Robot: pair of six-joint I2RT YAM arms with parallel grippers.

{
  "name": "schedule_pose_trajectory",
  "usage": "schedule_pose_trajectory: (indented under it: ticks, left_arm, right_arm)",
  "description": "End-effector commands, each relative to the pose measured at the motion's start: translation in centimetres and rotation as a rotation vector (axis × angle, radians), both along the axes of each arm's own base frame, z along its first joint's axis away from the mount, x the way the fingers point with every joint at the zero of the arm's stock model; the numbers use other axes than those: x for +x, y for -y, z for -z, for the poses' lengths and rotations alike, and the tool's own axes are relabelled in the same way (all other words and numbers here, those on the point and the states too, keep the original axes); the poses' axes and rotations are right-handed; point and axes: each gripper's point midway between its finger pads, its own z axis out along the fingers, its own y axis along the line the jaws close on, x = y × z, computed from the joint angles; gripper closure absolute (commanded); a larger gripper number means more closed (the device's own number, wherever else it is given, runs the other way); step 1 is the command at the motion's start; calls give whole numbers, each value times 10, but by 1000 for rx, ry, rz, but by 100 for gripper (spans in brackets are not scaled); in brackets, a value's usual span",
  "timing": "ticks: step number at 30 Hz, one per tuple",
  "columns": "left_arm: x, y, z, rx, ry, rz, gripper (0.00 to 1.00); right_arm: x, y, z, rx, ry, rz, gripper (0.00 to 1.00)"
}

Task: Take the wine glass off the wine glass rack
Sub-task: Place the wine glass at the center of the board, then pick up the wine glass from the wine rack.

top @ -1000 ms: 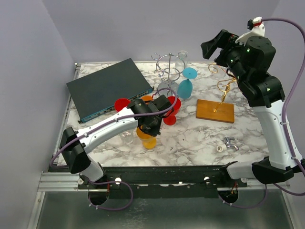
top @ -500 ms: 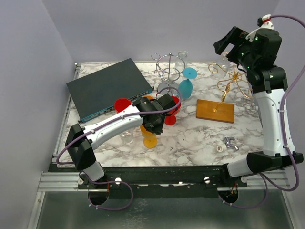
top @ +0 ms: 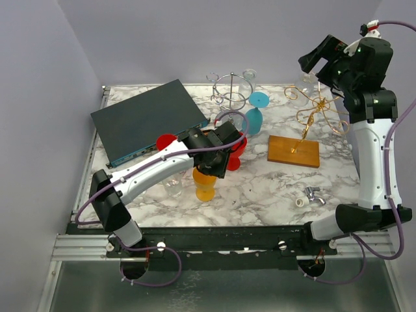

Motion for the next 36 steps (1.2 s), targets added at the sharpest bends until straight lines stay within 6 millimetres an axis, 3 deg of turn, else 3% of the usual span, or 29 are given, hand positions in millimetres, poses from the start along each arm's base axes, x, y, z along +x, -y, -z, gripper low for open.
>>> schedule_pose_trajectory:
  ticks: [1,15,23,30,36]
  left_arm:
    - [4,-1,-31,-44,64,11,57]
    - [10,4,-103,-220,166,35,44]
    - [43,4,-153,-439,251,-7,44]
    - [81,15,-212,-699,312,-26,44]
    - [101,27,-227,-766,310,-19,44]
  right_arm:
    - [4,8,5,22,-38,-2,0]
    - [21,39,9,96,-77,19,1]
    - [28,43,24,112,-122,11,13]
    - [37,45,42,116,-180,14,21]
    - [40,48,61,131,-220,40,26]
